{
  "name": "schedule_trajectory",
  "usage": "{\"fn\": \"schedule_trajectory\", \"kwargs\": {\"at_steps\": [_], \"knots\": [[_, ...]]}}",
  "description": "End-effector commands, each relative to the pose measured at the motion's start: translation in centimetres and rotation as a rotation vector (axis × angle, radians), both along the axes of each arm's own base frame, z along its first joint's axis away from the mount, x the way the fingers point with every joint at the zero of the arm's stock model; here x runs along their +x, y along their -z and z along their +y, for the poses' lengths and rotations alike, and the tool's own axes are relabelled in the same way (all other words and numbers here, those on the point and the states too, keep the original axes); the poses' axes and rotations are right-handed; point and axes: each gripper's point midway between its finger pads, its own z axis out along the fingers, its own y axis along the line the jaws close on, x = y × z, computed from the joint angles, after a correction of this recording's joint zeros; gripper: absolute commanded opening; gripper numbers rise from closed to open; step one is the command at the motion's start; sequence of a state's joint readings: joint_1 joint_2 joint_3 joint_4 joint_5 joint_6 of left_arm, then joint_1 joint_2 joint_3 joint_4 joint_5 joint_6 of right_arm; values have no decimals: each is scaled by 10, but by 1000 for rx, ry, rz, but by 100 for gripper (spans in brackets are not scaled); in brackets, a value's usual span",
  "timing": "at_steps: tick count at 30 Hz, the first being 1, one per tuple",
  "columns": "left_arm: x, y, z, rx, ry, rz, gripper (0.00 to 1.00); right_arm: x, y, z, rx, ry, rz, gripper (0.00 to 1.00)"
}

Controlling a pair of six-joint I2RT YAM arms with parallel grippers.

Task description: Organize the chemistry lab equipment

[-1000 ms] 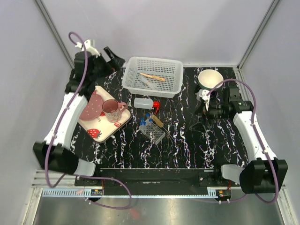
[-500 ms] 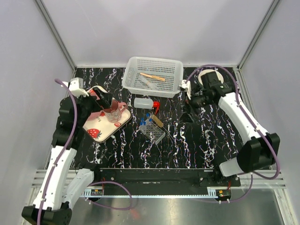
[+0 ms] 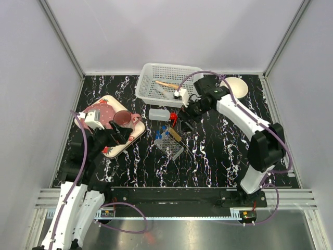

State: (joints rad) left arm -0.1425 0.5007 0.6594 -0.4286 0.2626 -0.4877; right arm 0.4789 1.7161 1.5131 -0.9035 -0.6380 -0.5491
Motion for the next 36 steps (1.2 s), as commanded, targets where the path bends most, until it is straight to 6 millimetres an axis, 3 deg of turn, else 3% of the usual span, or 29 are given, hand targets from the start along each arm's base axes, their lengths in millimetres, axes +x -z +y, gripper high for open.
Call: {"fn": "schedule_trajectory", "kwargs": {"at_steps": [1, 5, 10, 15, 22, 36], "knots": [[-14, 13, -18, -55, 108, 29, 99, 32, 7, 20, -49, 90, -77, 100], [-18, 19, -19, -62, 117, 36, 99, 50, 21, 31, -113, 150, -90, 100], [-17, 19, -19, -53, 119, 35, 99, 56, 41, 34, -165, 178, -77, 98], [-17, 19, -23, -65, 143, 36, 99, 50, 68, 34, -201, 191, -35, 82], [-20, 14, -29, -83, 178, 12, 99, 40, 89, 39, -205, 197, 38, 63], [-21, 12, -31, -87, 192, -4, 99, 25, 133, 42, -300, 175, 90, 50]]}}
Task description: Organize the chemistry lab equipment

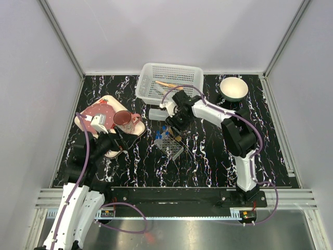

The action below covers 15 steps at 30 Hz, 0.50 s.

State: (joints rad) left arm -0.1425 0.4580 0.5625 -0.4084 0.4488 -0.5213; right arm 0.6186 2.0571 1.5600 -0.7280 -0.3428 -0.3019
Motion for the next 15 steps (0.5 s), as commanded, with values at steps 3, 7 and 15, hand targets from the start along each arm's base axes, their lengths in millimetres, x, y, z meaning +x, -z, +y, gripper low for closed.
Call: {"fn": "schedule_trajectory", "kwargs": {"at_steps": [3, 7, 15], "knots": [[1, -14, -3, -18, 22, -62, 99, -1, 17, 2, -46, 0, -9, 46], [0, -15, -3, -18, 21, -68, 99, 2, 21, 0, -69, 7, -14, 41], [1, -15, -3, -18, 23, -67, 99, -1, 24, -8, -102, -3, -28, 18]]}}
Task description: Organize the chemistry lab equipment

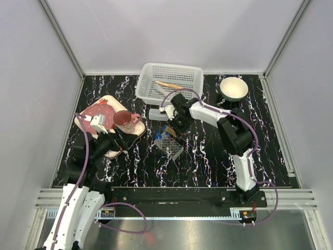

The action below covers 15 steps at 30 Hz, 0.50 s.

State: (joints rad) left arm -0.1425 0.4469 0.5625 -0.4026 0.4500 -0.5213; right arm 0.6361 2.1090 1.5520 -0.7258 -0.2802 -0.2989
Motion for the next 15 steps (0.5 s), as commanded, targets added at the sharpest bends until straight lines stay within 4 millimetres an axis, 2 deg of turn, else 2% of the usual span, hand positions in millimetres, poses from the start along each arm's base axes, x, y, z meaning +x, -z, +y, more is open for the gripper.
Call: {"fn": "schedule_trajectory", "kwargs": {"at_steps": [1, 5, 7, 8, 15], "knots": [[1, -11, -4, -17, 26, -50, 99, 4, -4, -3, -21, -9, -47, 17], [0, -10, -6, -24, 40, -42, 99, 6, -27, -5, 4, -16, -100, 11], [0, -10, -8, -30, 47, -40, 99, 5, -34, -7, 11, -21, -114, 9], [-1, -10, -9, -33, 54, -39, 99, 5, -45, -6, 30, -22, -133, 9], [-6, -6, -21, -88, 127, -2, 99, -6, -83, -7, 179, 1, -126, 7]]}}
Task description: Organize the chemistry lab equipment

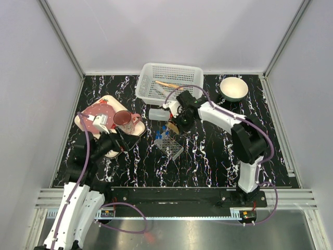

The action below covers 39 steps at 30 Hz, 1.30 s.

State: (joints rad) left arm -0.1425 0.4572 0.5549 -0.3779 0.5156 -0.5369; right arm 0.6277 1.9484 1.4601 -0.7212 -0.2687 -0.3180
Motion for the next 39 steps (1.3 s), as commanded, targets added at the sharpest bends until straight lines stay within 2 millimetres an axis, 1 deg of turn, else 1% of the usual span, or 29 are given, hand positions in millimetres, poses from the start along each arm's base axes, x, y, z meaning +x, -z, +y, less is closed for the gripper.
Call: {"fn": "schedule_trajectory", "kwargs": {"at_steps": [1, 7, 8, 10, 11, 12, 13, 15, 16, 17, 18, 19, 20, 22, 23, 24, 25, 26, 27, 28, 29, 31, 32, 34, 35, 36, 37, 38, 39], "knots": [[-3, -4, -13, -67, 76, -6, 99, 5, -50, 3, 174, 23, -45, 6], [-5, -21, -28, -184, 121, -32, 99, -8, -92, 7, 455, 90, 40, 6], [-6, -22, -33, -202, 141, -25, 99, -8, -104, 3, 503, 106, 37, 6], [-2, -30, -39, -251, 135, -36, 99, -14, -113, 6, 608, 137, 89, 6], [1, -28, -43, -261, 128, -13, 99, -15, -121, 4, 647, 145, 86, 7], [-3, -30, -54, -284, 149, 5, 99, -17, -123, 3, 699, 177, 127, 7], [7, -35, -54, -293, 93, -4, 99, -18, -125, 1, 724, 193, 138, 7], [2, -32, -77, -302, 132, 37, 99, -19, -131, -3, 777, 222, 153, 7], [9, -40, -81, -321, 96, 10, 99, -19, -133, -4, 790, 231, 155, 7], [3, -35, -99, -321, 135, 40, 99, -20, -135, -5, 802, 236, 159, 7], [5, -44, -107, -359, 134, 36, 99, -19, -138, -5, 821, 246, 167, 7], [13, -43, -111, -365, 86, 46, 99, -18, -141, -7, 830, 252, 164, 7], [12, -29, -127, -342, 94, 103, 99, -17, -142, -8, 838, 257, 166, 7], [24, -31, -138, -339, 28, 129, 99, -14, -147, -11, 858, 266, 167, 7], [21, -21, -153, -307, 44, 158, 99, -13, -146, -12, 860, 272, 172, 7], [26, -31, -160, -308, 35, 124, 99, -13, -147, -12, 868, 274, 173, 7], [27, -32, -166, -301, 37, 119, 99, -13, -149, -13, 875, 274, 169, 7], [26, -23, -178, -267, 49, 124, 99, -14, -148, -14, 877, 279, 177, 7], [28, -32, -184, -270, 53, 110, 99, -14, -149, -14, 883, 277, 173, 7], [31, -30, -188, -255, 44, 110, 99, -15, -152, -14, 890, 270, 166, 8], [34, -18, -196, -219, 41, 132, 98, -16, -152, -15, 891, 271, 167, 8], [39, -19, -205, -198, 41, 142, 93, -16, -154, -15, 895, 265, 160, 7], [43, -4, -211, -169, 40, 171, 88, -16, -155, -16, 897, 267, 161, 8], [46, -1, -221, -154, 54, 197, 81, -16, -156, -16, 902, 267, 158, 7], [48, 14, -228, -120, 56, 228, 79, -16, -155, -16, 901, 268, 161, 8], [48, 14, -234, -103, 72, 243, 70, -15, -156, -17, 904, 269, 158, 8], [50, 19, -237, -88, 76, 258, 67, -16, -157, -17, 906, 269, 156, 8], [51, 32, -242, -58, 78, 283, 64, -16, -157, -17, 906, 269, 160, 8], [52, 32, -244, -45, 77, 294, 56, -16, -157, -17, 908, 269, 158, 8]]}}
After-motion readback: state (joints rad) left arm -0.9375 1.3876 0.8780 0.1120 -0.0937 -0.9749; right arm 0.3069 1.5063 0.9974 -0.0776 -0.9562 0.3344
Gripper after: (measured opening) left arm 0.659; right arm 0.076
